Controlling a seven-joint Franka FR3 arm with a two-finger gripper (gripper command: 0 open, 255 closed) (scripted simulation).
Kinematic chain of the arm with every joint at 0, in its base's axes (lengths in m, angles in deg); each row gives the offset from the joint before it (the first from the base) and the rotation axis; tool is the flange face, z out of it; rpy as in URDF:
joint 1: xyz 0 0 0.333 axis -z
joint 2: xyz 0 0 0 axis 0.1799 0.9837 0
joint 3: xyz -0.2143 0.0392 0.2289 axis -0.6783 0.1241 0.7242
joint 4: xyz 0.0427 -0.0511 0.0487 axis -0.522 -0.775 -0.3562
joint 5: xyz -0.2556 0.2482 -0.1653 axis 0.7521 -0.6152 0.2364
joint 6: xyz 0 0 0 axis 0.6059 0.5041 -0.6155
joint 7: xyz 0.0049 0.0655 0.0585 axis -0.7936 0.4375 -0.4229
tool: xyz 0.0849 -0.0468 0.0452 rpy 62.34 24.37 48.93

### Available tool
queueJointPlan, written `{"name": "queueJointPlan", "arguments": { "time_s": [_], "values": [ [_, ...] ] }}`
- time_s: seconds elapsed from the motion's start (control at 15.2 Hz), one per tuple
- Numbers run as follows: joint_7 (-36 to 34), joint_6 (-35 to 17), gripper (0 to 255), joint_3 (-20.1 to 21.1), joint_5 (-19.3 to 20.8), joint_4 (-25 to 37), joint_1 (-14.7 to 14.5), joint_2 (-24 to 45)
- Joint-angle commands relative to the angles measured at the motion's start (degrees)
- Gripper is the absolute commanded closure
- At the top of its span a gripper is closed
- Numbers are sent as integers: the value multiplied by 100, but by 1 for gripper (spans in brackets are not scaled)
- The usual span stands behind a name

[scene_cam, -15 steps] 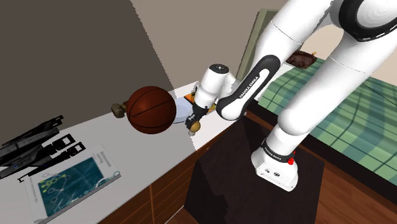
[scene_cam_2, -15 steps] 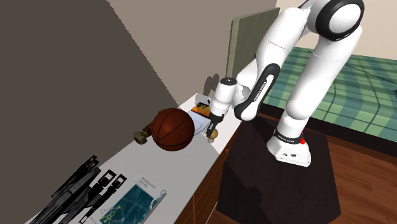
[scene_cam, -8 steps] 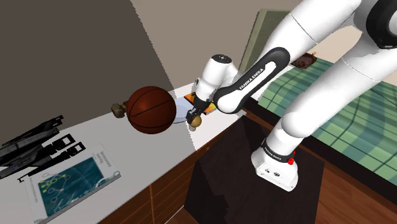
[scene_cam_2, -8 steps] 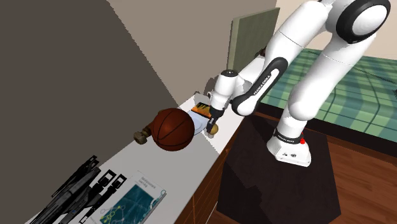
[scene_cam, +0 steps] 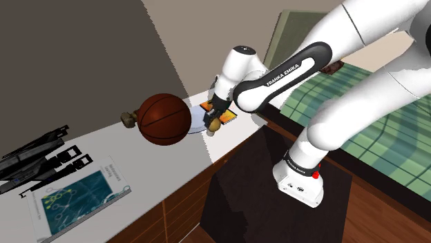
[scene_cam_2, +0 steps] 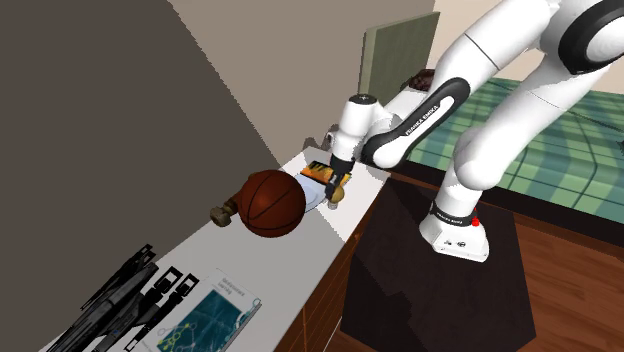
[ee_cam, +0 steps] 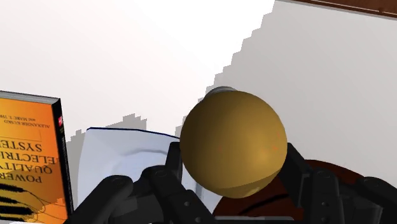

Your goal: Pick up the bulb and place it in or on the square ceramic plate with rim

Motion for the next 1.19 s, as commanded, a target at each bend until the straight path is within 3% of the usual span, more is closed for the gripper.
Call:
{"name": "queueJointPlan", "arguments": {
  "time_s": [0.0, 0.53, 0.99, 1.12],
  "values": [
    [17, 156, 255, -28, -25, 40, -29, -114],
    [490, 322, 255, -407, 714, 1470, 774, 1180],
    [765, 733, 255, -688, 1158, 2946, 1117, 2290],
    [719, 580, 255, -696, 1222, 2902, 1112, 2404]
  ]
}}
